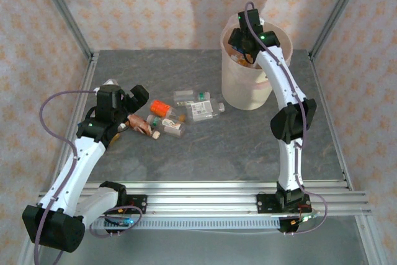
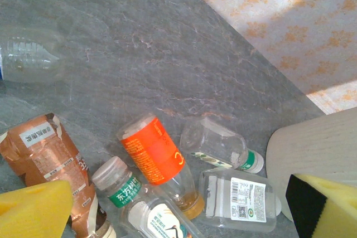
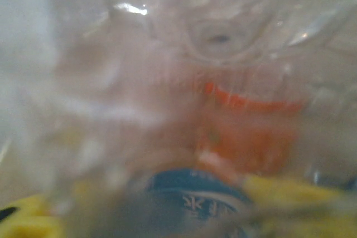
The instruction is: Put the plastic bottles in the bin
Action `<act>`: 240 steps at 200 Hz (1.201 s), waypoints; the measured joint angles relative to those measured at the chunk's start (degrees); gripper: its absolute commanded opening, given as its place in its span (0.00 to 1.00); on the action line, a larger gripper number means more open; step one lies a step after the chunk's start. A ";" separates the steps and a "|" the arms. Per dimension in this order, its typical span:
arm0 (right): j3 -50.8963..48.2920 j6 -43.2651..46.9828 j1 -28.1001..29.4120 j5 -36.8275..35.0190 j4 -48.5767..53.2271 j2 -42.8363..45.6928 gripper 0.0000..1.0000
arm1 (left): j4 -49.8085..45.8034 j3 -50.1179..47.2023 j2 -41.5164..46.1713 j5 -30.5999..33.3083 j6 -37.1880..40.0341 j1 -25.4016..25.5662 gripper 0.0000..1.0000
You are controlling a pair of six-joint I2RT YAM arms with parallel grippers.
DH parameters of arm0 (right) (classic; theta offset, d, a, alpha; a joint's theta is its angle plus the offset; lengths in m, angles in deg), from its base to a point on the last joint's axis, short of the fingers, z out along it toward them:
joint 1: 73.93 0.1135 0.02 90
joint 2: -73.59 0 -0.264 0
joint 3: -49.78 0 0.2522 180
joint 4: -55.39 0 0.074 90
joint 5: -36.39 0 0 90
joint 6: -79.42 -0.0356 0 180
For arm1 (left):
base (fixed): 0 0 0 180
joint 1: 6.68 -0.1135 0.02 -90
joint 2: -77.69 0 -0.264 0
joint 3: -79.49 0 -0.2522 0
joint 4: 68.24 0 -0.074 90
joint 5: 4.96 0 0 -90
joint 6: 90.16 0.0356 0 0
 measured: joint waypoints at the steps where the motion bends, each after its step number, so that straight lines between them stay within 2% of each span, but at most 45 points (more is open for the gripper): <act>1: 0.00 0.00 0.00 0.07 0.02 0.00 0.78 | 0.00 0.00 0.00 0.00 0.00 0.00 1.00; 38: -0.98 0.83 -0.02 0.13 0.28 0.35 1.00 | 0.00 0.00 0.02 0.15 0.00 0.00 1.00; 178: -11.78 3.26 -0.04 -5.07 1.38 17.31 0.99 | -2.91 0.00 1.53 5.60 -0.24 0.00 1.00; 207: -15.85 3.19 0.02 -6.71 3.65 21.16 0.99 | -6.23 0.35 1.29 7.48 -0.28 0.00 1.00; 240: -25.07 3.21 1.31 -9.68 4.52 27.67 0.99 | -9.92 1.44 -1.49 8.46 -1.60 -0.02 1.00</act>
